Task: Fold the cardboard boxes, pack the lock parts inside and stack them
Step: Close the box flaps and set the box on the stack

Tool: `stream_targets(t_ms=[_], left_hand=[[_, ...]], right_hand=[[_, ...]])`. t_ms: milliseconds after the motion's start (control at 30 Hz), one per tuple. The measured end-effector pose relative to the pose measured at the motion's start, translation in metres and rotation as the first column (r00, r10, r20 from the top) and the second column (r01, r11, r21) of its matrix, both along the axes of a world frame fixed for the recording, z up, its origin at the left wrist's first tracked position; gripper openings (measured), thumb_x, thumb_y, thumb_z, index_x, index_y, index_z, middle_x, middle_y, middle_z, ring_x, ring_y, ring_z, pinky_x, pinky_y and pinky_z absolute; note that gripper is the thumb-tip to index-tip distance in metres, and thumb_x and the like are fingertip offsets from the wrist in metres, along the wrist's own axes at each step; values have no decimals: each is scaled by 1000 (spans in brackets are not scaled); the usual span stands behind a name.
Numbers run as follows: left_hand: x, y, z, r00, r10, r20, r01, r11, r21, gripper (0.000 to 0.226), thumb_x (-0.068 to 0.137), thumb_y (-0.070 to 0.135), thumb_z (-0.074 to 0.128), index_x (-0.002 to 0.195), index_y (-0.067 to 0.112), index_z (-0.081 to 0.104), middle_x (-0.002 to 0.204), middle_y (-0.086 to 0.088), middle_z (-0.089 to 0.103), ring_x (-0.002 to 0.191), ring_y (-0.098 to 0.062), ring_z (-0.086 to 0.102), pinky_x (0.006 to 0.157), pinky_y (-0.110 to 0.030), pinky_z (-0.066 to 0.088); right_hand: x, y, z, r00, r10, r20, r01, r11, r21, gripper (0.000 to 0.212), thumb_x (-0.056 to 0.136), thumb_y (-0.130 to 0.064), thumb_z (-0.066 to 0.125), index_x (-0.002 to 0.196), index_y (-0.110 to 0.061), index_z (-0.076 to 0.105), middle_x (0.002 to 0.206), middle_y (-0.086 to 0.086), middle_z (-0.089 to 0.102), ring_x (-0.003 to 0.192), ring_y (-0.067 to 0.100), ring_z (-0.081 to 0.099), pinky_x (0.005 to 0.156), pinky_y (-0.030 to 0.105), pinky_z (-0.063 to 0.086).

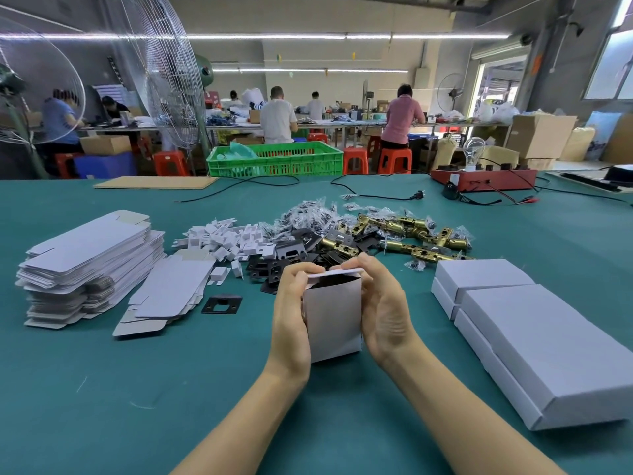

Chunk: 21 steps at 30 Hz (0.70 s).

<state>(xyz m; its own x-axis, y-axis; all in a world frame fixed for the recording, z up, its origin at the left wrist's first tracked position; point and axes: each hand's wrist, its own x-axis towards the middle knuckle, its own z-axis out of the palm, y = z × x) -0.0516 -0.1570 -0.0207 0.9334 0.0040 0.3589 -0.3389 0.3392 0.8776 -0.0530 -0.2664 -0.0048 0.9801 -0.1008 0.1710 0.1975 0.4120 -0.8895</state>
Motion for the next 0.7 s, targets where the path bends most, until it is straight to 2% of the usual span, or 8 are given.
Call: stream_targets(t_ms=[33,67,133,200,300,433,567,700], left_hand=[[0,0,-1,1000,8,11,-9,1000,22,31,88,51,47,92,24,61,111,-24,63,100,-45,58,87,-59,46],[0,0,-1,999,33,41,-35,998,57,32,87,53,49,92,23,60,108,-16,65,98,-38,59,86,-53,47],[-1,-1,0,990,89,113,-100,990,97,24,89,45,51,92,23,60,92,9,65,88,-9,58,81,-23,47],[-1,-3,-1,982,122,142,-139,983,117,18,91,35,49,95,21,60,84,21,62,80,5,55,73,-7,41],[0,-3,-5,971,183,153,-205,969,140,17,92,31,44,100,25,58,88,29,62,82,9,55,74,-5,41],[1,-3,-9,960,214,181,-248,949,195,21,94,36,40,109,31,55,99,32,60,94,5,56,81,-9,41],[3,-2,-9,942,246,227,-296,929,224,20,96,35,39,108,34,55,103,29,60,97,5,55,84,-9,40],[2,-2,-7,927,258,272,-326,913,244,21,97,30,39,110,39,54,111,29,59,102,6,54,88,-8,38]], right_hand=[[0,0,0,1000,-7,-3,7,1000,-24,29,73,-44,65,78,-15,64,84,10,65,72,21,59,65,31,45],[0,0,0,999,-38,13,38,998,-52,29,72,-42,66,79,-14,64,86,10,66,77,22,58,70,34,44],[0,0,-2,991,-115,65,121,989,-87,21,72,-35,66,80,-15,66,87,5,66,85,18,56,80,33,39],[-1,5,-6,969,-210,132,228,962,-149,17,76,-34,63,83,-19,67,82,-8,67,80,5,56,77,21,40],[-5,19,-18,897,-370,242,422,880,-220,16,83,-38,57,94,-28,63,83,-17,66,76,-3,58,69,8,42],[-6,25,-26,837,-452,310,527,818,-231,16,89,-39,53,103,-32,55,90,-11,62,84,1,58,75,15,44],[-5,24,-27,818,-446,363,547,799,-249,9,93,-38,53,102,-37,54,82,-15,60,75,3,55,70,17,44],[-5,26,-24,804,-439,401,563,777,-280,11,92,-40,50,100,-46,56,87,-17,60,80,9,56,75,28,47]])
